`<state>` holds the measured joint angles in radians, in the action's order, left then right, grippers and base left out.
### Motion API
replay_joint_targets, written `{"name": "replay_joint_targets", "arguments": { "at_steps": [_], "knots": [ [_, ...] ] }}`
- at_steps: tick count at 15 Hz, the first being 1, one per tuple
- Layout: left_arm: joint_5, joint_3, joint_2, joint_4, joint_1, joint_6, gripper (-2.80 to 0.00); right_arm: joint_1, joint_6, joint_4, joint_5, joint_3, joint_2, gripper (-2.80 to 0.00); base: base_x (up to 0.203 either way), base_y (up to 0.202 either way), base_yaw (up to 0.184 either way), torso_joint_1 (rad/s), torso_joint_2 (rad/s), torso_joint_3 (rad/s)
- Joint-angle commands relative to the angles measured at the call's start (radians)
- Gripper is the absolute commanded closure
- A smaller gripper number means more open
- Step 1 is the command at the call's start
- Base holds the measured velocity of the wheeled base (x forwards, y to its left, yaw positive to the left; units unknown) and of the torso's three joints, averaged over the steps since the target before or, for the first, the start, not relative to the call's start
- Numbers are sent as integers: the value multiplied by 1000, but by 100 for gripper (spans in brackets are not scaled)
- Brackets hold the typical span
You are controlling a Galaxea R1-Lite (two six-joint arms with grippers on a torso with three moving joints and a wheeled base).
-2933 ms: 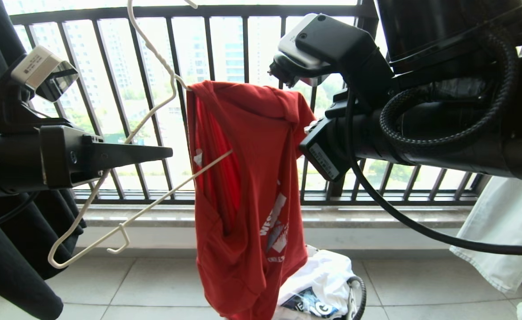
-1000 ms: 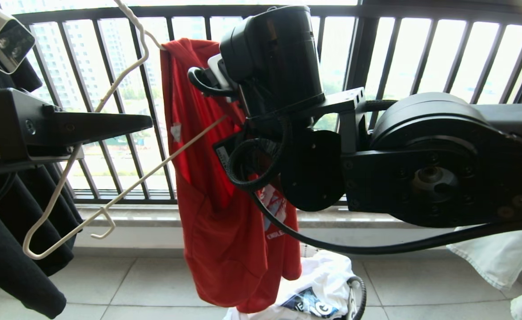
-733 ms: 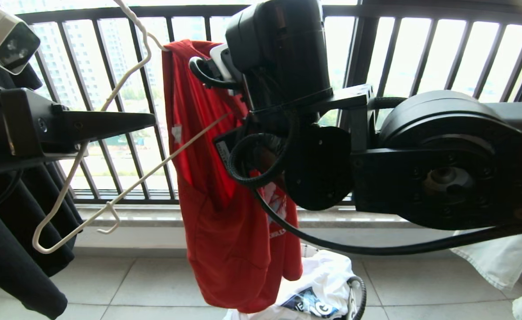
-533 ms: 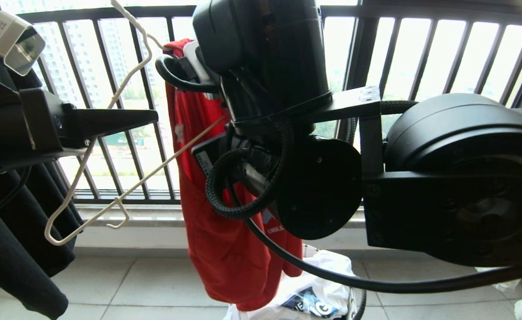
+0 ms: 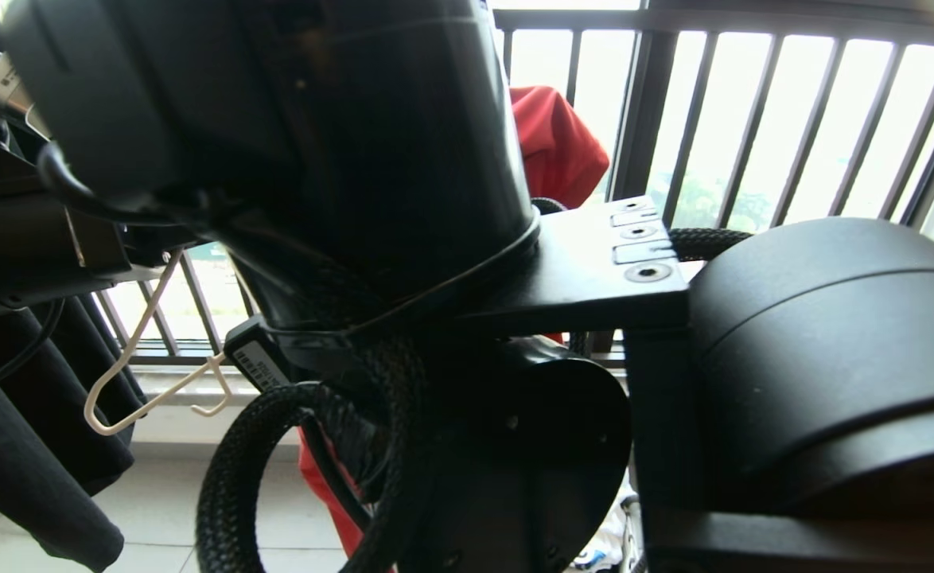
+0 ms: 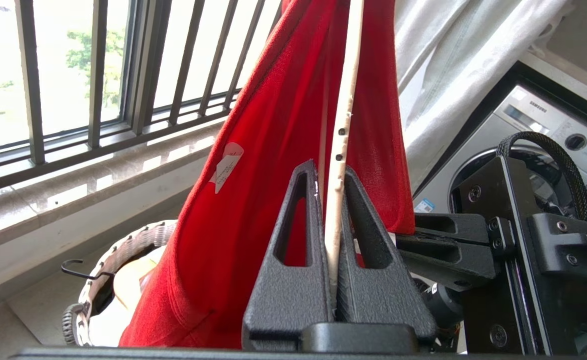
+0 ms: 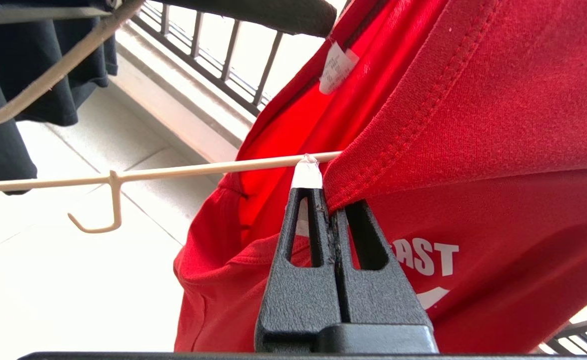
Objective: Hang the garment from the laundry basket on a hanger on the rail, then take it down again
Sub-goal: Hang the clothes on the clothes rack
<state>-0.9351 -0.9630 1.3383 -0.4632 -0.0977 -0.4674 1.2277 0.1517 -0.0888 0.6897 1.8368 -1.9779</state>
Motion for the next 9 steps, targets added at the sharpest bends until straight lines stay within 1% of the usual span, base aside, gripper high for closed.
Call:
{"name": "replay_joint_targets", "arguments": {
  "at_steps": [1, 4, 6, 9],
  "knots": [
    [-5, 0, 4, -3, -1, -5, 0, 3, 6, 12, 2, 24, -33, 0, 0, 0, 0, 0, 0, 0],
    [-5, 0, 4, -3, -2, -5, 0, 19, 9, 14, -1, 31, -44, 0, 0, 0, 0, 0, 0, 0],
    [-5, 0, 4, -5, -2, -11, 0, 24, 29, 14, -2, 36, -50, 0, 0, 0, 0, 0, 0, 0],
    [-5, -3, 9, -5, -2, -17, 0, 53, 34, 14, -4, 39, -50, 0, 0, 0, 0, 0, 0, 0]
  ]
}}
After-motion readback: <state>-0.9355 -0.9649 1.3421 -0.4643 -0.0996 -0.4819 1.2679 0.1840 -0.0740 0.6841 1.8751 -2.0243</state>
